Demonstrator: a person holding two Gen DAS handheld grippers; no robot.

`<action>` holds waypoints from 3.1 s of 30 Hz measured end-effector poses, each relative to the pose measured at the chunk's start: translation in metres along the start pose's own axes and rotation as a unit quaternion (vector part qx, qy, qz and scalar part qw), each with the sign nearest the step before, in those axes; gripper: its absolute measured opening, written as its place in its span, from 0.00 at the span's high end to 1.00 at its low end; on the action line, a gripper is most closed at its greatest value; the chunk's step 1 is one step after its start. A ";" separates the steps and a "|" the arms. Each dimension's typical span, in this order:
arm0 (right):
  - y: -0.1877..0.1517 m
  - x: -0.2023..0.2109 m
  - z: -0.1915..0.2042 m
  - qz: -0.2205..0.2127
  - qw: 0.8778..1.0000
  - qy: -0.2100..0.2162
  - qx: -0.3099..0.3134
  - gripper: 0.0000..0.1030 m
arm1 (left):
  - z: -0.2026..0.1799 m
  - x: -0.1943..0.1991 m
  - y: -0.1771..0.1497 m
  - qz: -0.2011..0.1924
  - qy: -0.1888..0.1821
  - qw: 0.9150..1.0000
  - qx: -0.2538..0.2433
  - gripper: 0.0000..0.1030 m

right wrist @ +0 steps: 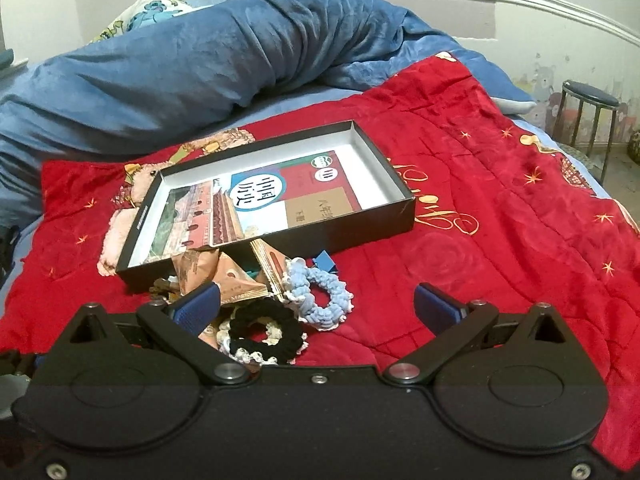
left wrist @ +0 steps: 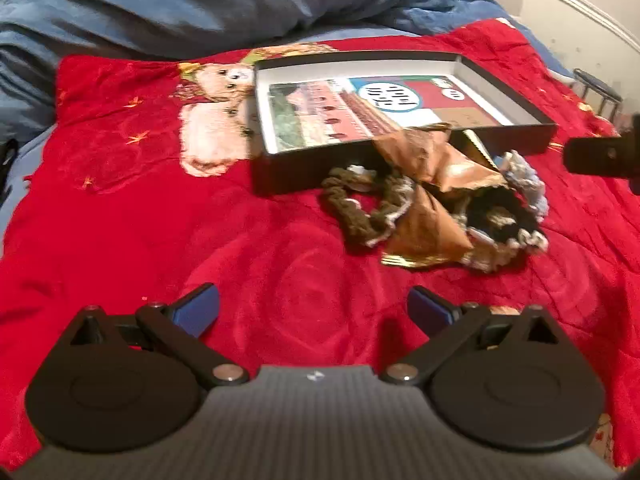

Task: Organize objects
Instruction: 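Move both tools toward the pile of scrunchies and paper packets, then close the right tool on the black scrunchie while the left tool grasps a brown paper packet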

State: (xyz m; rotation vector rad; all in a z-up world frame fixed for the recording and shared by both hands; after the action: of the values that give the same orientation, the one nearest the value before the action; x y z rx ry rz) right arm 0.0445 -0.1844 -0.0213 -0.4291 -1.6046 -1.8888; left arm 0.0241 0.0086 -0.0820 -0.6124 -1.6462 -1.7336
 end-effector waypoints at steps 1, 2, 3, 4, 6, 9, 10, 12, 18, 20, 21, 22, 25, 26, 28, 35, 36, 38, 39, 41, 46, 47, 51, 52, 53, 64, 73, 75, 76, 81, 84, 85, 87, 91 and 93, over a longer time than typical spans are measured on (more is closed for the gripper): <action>0.000 -0.001 0.000 0.001 1.000 -0.003 0.001 0.00 | -0.001 0.000 -0.001 0.001 -0.007 1.000 -0.001 0.00; 0.000 -0.001 -0.001 0.002 1.000 -0.006 0.001 0.00 | -0.003 0.000 -0.001 0.003 -0.011 1.000 -0.001 0.00; 0.000 -0.001 -0.001 0.002 1.000 -0.007 0.001 0.00 | -0.004 0.001 -0.002 0.004 -0.019 1.000 0.000 0.00; 0.000 -0.001 -0.002 0.002 1.000 -0.007 -0.001 0.00 | -0.005 0.002 -0.001 0.000 -0.027 1.000 -0.002 0.00; 0.000 0.000 -0.004 0.001 1.000 -0.003 -0.005 0.00 | -0.005 0.005 0.003 -0.012 -0.024 1.000 0.000 0.00; 0.001 0.001 -0.005 -0.003 1.000 0.004 -0.011 0.00 | -0.003 0.008 0.007 -0.017 -0.033 0.999 0.009 0.00; 0.000 0.001 -0.005 -0.005 1.000 0.003 -0.014 0.00 | -0.002 0.008 0.009 -0.017 -0.039 0.999 0.016 0.00; -0.001 0.001 -0.007 -0.005 1.000 0.001 -0.015 0.00 | -0.001 0.010 0.010 -0.019 -0.050 0.998 0.028 0.00; -0.001 0.000 -0.008 -0.004 1.000 0.001 -0.018 0.00 | -0.009 0.018 0.015 -0.049 -0.038 0.998 0.004 0.00; -0.001 0.000 -0.009 -0.001 1.000 -0.009 -0.018 0.00 | -0.014 0.019 0.017 -0.053 -0.033 0.998 -0.010 0.00; -0.002 0.000 -0.010 0.002 1.000 -0.019 -0.019 0.00 | -0.016 0.019 0.017 -0.051 -0.034 0.998 -0.011 0.00; -0.003 0.000 -0.012 0.004 0.999 -0.025 -0.021 0.00 | -0.018 0.018 0.016 -0.047 -0.042 0.998 -0.012 0.00; -0.008 0.001 -0.020 0.015 0.999 -0.020 -0.041 0.00 | -0.023 0.012 0.014 -0.032 -0.056 0.998 -0.004 0.00; -0.010 0.002 -0.023 0.016 0.998 -0.011 -0.052 0.00 | -0.024 0.010 0.014 -0.032 -0.056 0.998 -0.003 0.01; -0.013 0.002 -0.030 0.023 0.997 0.003 -0.078 0.00 | -0.027 0.010 0.014 -0.041 -0.047 0.998 -0.005 0.01; -0.021 -0.009 -0.048 0.053 0.988 0.017 -0.144 0.12 | -0.035 0.010 0.020 -0.078 -0.052 0.995 -0.028 0.06; -0.022 -0.010 -0.049 0.056 0.987 0.021 -0.151 0.15 | -0.036 0.009 0.021 -0.077 -0.058 0.995 -0.028 0.07; -0.022 -0.013 -0.051 0.060 0.984 0.028 -0.165 0.18 | -0.040 0.006 0.023 -0.078 -0.067 0.994 -0.030 0.10; -0.022 -0.015 -0.051 0.062 0.982 0.034 -0.173 0.20 | -0.042 0.004 0.023 -0.077 -0.070 0.994 -0.031 0.11; -0.023 -0.020 -0.051 0.066 0.980 0.043 -0.185 0.24 | -0.045 -0.001 0.023 -0.073 -0.076 0.994 -0.032 0.15; -0.028 -0.031 -0.045 0.084 0.973 0.067 -0.203 0.36 | -0.051 -0.010 0.015 -0.051 -0.100 0.993 -0.023 0.27; -0.029 -0.032 -0.043 0.086 0.973 0.071 -0.203 0.37 | -0.052 -0.011 0.013 -0.048 -0.101 0.994 -0.022 0.31; -0.030 -0.038 -0.034 0.093 0.973 0.081 -0.197 0.45 | -0.056 -0.017 0.011 -0.047 -0.101 0.994 -0.017 0.33; -0.030 -0.040 -0.031 0.095 0.973 0.084 -0.195 0.46 | -0.056 -0.018 0.012 -0.047 -0.103 0.994 -0.011 0.34; -0.031 -0.041 -0.030 0.097 0.972 0.087 -0.194 0.47 | -0.058 -0.020 0.015 -0.048 -0.105 0.993 -0.003 0.35; -0.033 -0.059 -0.026 0.100 0.967 0.110 -0.206 0.62 | -0.061 -0.028 0.021 -0.060 -0.101 0.993 -0.006 0.44; -0.035 -0.064 -0.034 0.082 0.965 0.098 -0.231 0.74 | -0.051 -0.032 0.029 -0.058 -0.123 0.989 0.061 0.38; -0.035 -0.066 -0.038 0.078 0.963 0.096 -0.240 0.74 | -0.052 -0.034 0.030 -0.056 -0.123 0.989 0.065 0.41; -0.036 -0.067 -0.040 0.080 0.961 0.100 -0.244 0.76 | -0.053 -0.035 0.030 -0.054 -0.120 0.989 0.061 0.49; -0.037 -0.074 -0.041 0.080 0.959 0.111 -0.248 0.82 | -0.056 -0.033 0.028 -0.055 -0.119 0.990 0.043 0.64; -0.036 -0.073 -0.037 0.077 0.962 0.110 -0.238 0.86 | -0.056 -0.031 0.027 -0.058 -0.119 0.990 0.037 0.68; -0.036 -0.072 -0.036 0.075 0.963 0.109 -0.235 0.86 | -0.057 -0.029 0.027 -0.060 -0.116 0.991 0.034 0.69; -0.037 -0.066 -0.033 0.067 0.965 0.107 -0.229 0.87 | -0.057 -0.025 0.027 -0.065 -0.103 0.992 0.026 0.70; -0.036 -0.054 -0.027 0.053 0.967 0.113 -0.223 0.88 | -0.054 -0.018 0.024 -0.069 -0.088 0.994 0.022 0.71; -0.035 -0.051 -0.025 0.051 0.967 0.117 -0.221 0.88 | -0.050 -0.015 0.023 -0.064 -0.085 0.994 0.031 0.71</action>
State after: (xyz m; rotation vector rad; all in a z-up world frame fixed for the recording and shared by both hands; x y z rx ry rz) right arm 0.0647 -0.1938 -0.0842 -0.4413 -0.9864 -2.1264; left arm 0.0560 -0.0381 -0.0822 -0.6521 -1.8864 -1.7543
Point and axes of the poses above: each gripper's, at about its wrist camera, not at the fingertips, and x roughly against the way its jaws point, z to its left, y to its top, the point moved 6 cm from there along -x, roughly the way its jaws point, and after that the axes turned 6 degrees about y, right-handed, at the moved point
